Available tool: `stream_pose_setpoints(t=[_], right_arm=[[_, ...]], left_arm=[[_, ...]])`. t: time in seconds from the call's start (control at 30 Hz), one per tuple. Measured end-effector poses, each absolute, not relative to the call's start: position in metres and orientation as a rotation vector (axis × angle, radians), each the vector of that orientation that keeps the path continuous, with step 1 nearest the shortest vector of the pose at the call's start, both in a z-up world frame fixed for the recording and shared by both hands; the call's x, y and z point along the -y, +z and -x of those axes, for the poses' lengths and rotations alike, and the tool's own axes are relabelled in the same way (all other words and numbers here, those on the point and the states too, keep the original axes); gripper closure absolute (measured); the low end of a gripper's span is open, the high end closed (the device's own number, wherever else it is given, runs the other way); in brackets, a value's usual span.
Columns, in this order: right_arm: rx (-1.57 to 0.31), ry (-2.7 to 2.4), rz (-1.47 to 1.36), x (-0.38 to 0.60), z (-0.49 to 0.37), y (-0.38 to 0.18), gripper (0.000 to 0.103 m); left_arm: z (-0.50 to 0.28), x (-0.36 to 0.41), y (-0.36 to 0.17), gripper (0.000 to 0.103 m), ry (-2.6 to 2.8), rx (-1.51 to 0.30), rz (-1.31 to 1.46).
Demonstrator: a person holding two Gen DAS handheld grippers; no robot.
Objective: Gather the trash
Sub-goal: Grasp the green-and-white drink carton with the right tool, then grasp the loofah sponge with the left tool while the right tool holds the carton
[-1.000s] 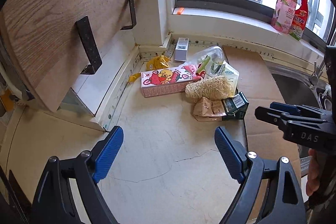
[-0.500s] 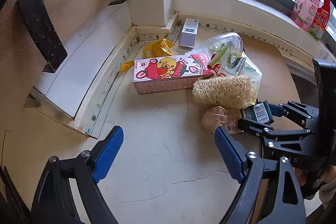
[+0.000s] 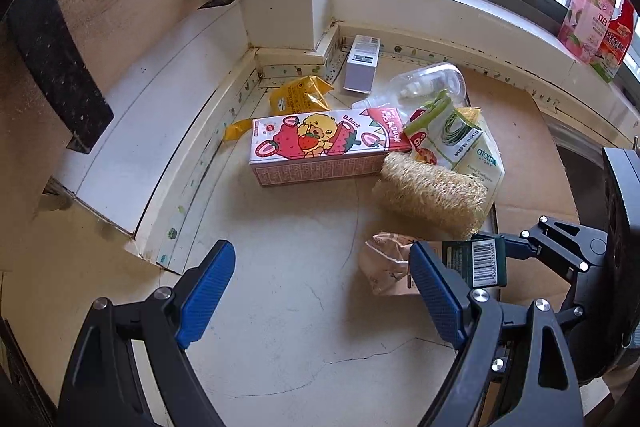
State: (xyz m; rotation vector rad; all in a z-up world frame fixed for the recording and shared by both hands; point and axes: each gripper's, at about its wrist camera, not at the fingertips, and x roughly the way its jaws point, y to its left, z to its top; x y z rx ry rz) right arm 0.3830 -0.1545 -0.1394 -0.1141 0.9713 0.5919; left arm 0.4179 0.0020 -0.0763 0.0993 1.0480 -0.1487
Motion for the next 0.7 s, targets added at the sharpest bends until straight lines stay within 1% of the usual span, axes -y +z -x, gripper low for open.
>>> stream_pose_setpoints(t=[0.1, 0.17, 0.2, 0.23, 0.33, 0.53, 0.6, 0.7], right_arm=[[-0.972, 0.591, 0.131, 0.154, -0.382, -0.142, 0.042], [-0.966, 0.604, 0.128, 0.153, -0.381, -0.142, 0.047], [-0.961, 0.609, 0.127, 0.153, -0.377, -0.141, 0.061], [-0.964, 0.608, 0.136, 0.152, -0.376, -0.14, 0.071], [-0.938, 0.603, 0.131, 0.153, -0.37, -0.135, 0.072], [-0.888, 0.6, 0.0, 0.175, -0.352, -0.107, 0.073], [-0.868, 0.565, -0.024, 0.187, -0.343, -0.097, 0.073], [-0.843, 0.503, -0.081, 0.211, -0.33, -0.088, 0.073]], left_arm=[[-0.412, -0.01, -0.08, 0.016, -0.135, -1.057, -0.101], [-0.41, -0.016, -0.083, 0.016, -0.125, -1.068, -0.096], [-0.409, -0.018, -0.084, 0.016, -0.121, -1.071, -0.093], [-0.408, -0.02, -0.084, 0.016, -0.117, -1.073, -0.091], [-0.407, -0.023, -0.081, 0.016, -0.115, -1.067, -0.074], [-0.406, -0.018, -0.066, 0.016, -0.156, -1.041, -0.03], [-0.407, -0.013, -0.061, 0.012, -0.186, -1.033, -0.003], [-0.412, -0.002, -0.059, 0.012, -0.216, -1.035, 0.029]])
